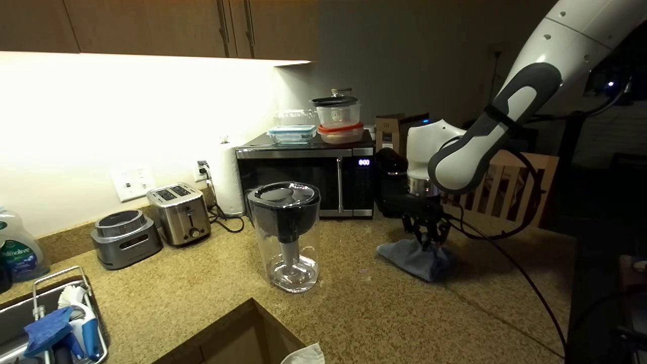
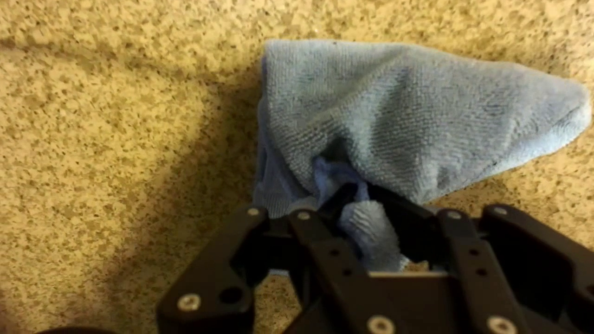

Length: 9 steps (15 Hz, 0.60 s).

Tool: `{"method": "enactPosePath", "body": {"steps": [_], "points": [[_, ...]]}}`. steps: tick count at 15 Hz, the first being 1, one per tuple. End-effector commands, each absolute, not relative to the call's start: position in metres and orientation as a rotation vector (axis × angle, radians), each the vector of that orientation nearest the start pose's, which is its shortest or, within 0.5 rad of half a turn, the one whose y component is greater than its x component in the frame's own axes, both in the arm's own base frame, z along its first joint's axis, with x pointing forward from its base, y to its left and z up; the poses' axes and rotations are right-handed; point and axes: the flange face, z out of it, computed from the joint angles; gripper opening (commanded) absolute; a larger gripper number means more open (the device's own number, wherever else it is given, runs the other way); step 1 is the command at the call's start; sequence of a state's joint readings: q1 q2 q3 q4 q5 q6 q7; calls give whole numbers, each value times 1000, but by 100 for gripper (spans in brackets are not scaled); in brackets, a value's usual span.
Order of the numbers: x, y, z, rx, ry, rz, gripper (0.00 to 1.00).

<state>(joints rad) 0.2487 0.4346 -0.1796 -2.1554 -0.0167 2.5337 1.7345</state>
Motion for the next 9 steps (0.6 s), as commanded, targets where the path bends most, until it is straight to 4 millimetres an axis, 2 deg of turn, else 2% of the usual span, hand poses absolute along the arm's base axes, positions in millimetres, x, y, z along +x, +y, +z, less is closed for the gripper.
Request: {"method": "enactPosePath", "body": {"steps": [1, 5, 8, 9], "points": [[557, 22, 183, -2171, 2461, -80, 3], [556, 6, 163, -2144, 2552, -71, 3], [555, 2, 148, -2137, 2593, -43, 3], [555, 1, 144, -2133, 2608, -41, 33]]}}
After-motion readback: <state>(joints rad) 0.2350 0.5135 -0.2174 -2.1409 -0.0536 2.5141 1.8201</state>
